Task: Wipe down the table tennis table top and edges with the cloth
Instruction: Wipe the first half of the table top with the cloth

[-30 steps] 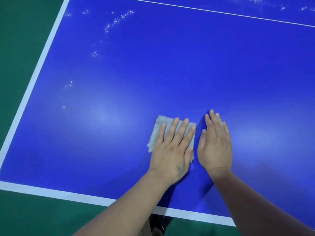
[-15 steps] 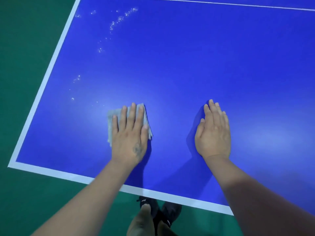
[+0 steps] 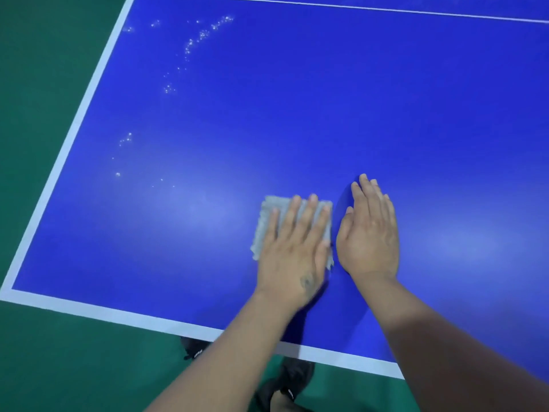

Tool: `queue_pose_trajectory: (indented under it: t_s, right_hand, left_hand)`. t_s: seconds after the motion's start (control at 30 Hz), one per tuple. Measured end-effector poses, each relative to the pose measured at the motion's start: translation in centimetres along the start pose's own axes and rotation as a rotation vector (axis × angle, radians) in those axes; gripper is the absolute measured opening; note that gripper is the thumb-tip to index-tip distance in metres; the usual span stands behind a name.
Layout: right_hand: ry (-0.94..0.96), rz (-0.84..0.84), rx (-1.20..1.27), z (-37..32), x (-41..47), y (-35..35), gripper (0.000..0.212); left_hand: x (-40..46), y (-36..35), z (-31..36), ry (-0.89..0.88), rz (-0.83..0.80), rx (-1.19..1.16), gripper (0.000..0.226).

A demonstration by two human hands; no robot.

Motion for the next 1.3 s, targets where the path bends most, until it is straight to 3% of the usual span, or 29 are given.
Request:
queue_pose_trajectory:
  t_s: [0.2,0.4,0.6,0.77,0.83,1.03,1.17,1.3]
  right_hand:
    - [0.0,0.008,0.012,0.0,-0.1,-0.2,0.052]
    - [-0.008,0.009,0.03,-0.3,-0.3,0.4,0.05]
    - [0.0,0.021,0.027,-0.4,-0.4,0.5,0.048]
    - [0.035,0.066,-0.029,-1.1,-1.1,1.2,0.048]
    - [0.044,0.086,-0.048,-2.5,-1.2,2.1,0.057]
    - [0.055,0.095,0.039,-10.8,-2.2,3.1,0.056]
    - [0.055,0.036,0.073,-15.8,-1.6,1.0,0.054]
    - [0.148,0.035,0.109,-20.0,-0.9,-0.3,0.05]
  left_hand:
    - [2.6,3.9,-11.2,0.258,0.085,0.003,0.06]
    - [-8.1,5.2,-12.8,0.303,0.06,0.069,0.061]
    - [-12.3,3.7,-8.2,0.113,-0.03,0.049,0.063]
    - [-6.8,3.3,-8.1,-0.139,-0.083,0.022,0.062]
    - [-3.6,3.6,-9.3,-0.201,-0.081,0.016,0.061]
    - [1.1,6.4,-16.9,-0.043,-0.032,0.015,0.061]
    - [-2.9,7.9,-19.3,0.052,0.006,0.033,0.062]
    - [-9.7,7.6,-17.5,-0.055,-0.091,0.012,0.067]
Point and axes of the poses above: each hand's wrist, its own x-axis towards the middle knuckle, its own y-axis out of the back of the hand, z = x × y, the point moved 7 cm from there along x, towards the middle knuckle, and after that the axes turned 9 degrees about -x, right-handed, at the moved point
